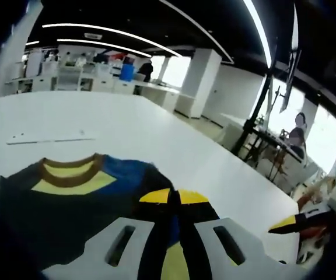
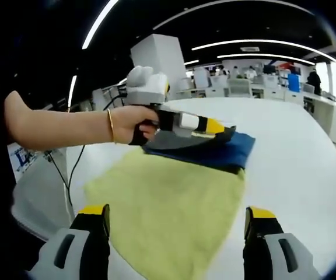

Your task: Fold the garment on the visible template until the final outline fits inside the template.

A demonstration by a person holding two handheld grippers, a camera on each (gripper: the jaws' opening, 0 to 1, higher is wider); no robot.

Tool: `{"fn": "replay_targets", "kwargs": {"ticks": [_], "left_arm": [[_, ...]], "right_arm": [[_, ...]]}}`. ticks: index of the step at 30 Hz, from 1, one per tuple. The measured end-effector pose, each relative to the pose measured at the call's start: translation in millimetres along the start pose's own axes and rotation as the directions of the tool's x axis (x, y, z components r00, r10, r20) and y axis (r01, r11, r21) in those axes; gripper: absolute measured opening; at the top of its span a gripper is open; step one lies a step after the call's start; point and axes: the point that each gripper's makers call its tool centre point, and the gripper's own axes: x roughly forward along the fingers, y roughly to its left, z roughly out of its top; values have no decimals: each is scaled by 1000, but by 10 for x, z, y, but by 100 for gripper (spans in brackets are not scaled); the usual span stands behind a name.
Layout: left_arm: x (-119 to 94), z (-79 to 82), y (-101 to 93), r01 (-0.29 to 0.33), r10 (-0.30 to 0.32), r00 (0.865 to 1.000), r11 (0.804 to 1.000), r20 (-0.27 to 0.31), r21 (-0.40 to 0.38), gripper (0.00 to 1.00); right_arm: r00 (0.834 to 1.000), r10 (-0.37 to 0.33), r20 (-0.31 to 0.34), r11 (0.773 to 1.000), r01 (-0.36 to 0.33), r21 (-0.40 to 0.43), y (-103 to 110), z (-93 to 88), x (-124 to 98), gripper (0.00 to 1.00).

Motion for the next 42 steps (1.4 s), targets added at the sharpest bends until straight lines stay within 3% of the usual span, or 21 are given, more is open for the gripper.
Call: {"fn": "replay_targets", "kwargs": {"ticks": [10,16,25,31,34,42], "left_arm": [[106,-196,-136,66,-65,996,998,-53,10,2],[-6,-145,-177,84,-82,996,994,-31,69,30],[-346,17,-76,98,-102,995,989,23,112,74],[-660,50,-25,104,-110,994,982,27,159,93],[-797,99,-24,105,-111,993,987,47,122,98],[-1234,25,-108,150,-153,988,959,-5,240,99]], "right_arm": [[1000,1,9,1000,-1,2,12,27,9,96],[1000,14,9,1000,-14,-2,27,35,1,96],[996,71,-51,995,-74,-60,85,39,-57,98],[989,106,-100,990,-114,-85,129,58,-85,98],[986,113,-126,985,-127,-114,135,57,-96,97],[964,154,-216,965,-193,-176,227,-19,-141,96]]}}
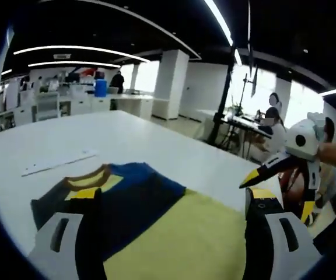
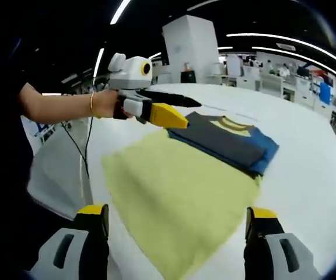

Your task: Fold the garment on the visible template until the final outline fits inside the template.

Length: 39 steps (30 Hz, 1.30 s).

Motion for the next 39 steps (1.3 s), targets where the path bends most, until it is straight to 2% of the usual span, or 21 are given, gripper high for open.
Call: {"fn": "replay_targets", "kwargs": {"ticks": [5,10,18,22,29,32,35,36,39], "left_arm": [[-274,-156,-66,11,-8,999,999,-53,45,99],[-557,-345,-210,56,-48,994,995,-103,83,98],[-943,-574,-324,79,-63,984,992,-165,95,89],[-1106,-721,-367,100,-64,971,984,-231,148,82],[-1309,-1003,-467,136,-78,945,977,-318,164,76],[-1426,-1156,-433,124,-51,926,977,-374,173,75],[-1526,-1272,-419,123,-47,908,980,-417,158,67],[-1569,-1326,-411,133,-42,897,975,-441,178,64],[-1620,-1392,-439,142,-47,887,974,-460,174,64]], "right_arm": [[999,14,-34,1000,-15,-20,34,-52,-18,92],[997,24,-69,998,-27,-52,82,-110,-50,88],[993,19,-115,995,-30,-97,131,-218,-107,82],[990,23,-142,993,-39,-113,172,-298,-107,78],[982,16,-187,989,-43,-140,219,-407,-79,73],[977,12,-213,987,-46,-152,245,-483,-70,68],[974,8,-227,986,-45,-160,257,-540,-55,67],[972,-2,-236,984,-39,-171,251,-564,-56,65],[968,-17,-250,978,-36,-205,251,-602,-58,60]]}}
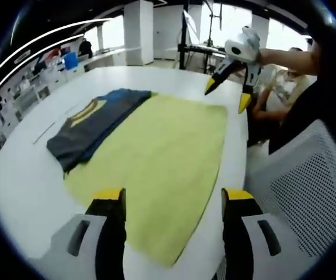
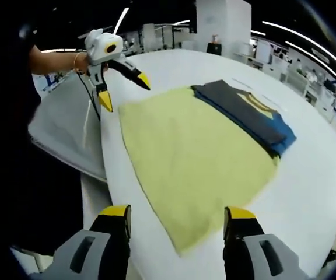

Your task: Fold the garment on the visible template until the final outline fits inside the template.

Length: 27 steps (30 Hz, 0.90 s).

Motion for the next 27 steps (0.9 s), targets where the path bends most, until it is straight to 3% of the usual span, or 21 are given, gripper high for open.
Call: {"fn": "replay_targets", "kwargs": {"ticks": [7,12,17,22,27], "left_arm": [[-17,-219,-46,4,-5,998,1000,-66,-13,54],[-35,-379,16,-31,40,990,997,-133,68,44],[-27,-440,6,-26,32,989,999,-144,43,41],[-15,-514,-1,-27,41,983,996,-180,79,40],[-16,-653,80,-44,83,962,987,-260,154,36]], "right_arm": [[999,-16,-41,999,15,-28,-11,-129,50,53],[998,-16,-61,998,12,-64,-15,-204,86,44],[997,-17,-76,997,12,-71,-34,-250,120,42],[997,-16,-78,998,11,-57,-49,-282,140,35],[995,-11,-99,998,5,-60,-49,-332,155,32]]}}
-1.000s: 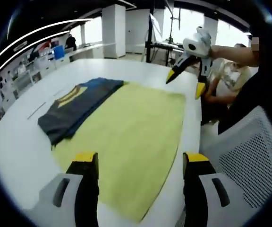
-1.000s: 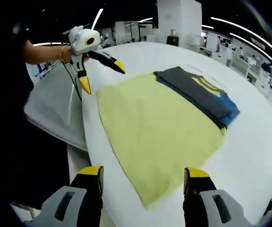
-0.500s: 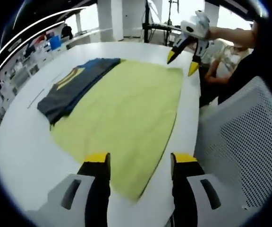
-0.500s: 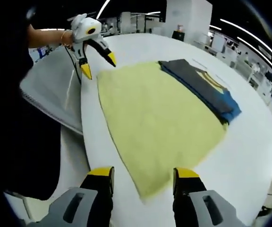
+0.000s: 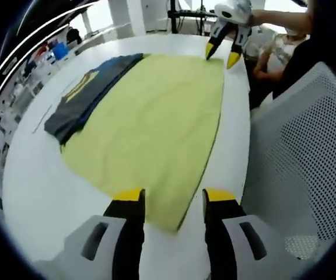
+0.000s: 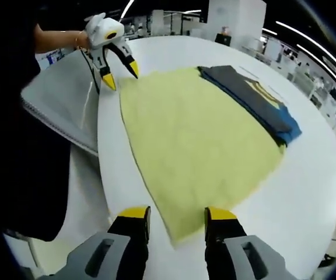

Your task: Fold the garment on the visible template until the final outline fits inside the template.

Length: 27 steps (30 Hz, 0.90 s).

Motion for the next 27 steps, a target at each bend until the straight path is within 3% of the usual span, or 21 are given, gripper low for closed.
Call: {"fn": "replay_targets", "kwargs": {"ticks": [3,9,13,19,27], "left_arm": [[-3,7,-4,8,-7,1000,1000,7,-24,34],[-9,5,-39,28,-28,1000,1000,4,1,29],[4,-9,-101,74,-74,997,996,10,-56,20],[13,-6,-41,54,-53,998,996,20,-70,24],[34,9,-29,68,-67,998,996,14,-61,17]], "right_arm": [[1000,-4,-6,1000,4,-4,-8,-8,11,31],[1000,2,1,1000,-2,4,-9,-19,45,28],[1000,-8,20,1000,7,26,-31,-19,46,25],[999,-26,20,999,26,38,-106,-16,43,14],[999,-38,16,998,37,46,-154,-17,42,7]]}}
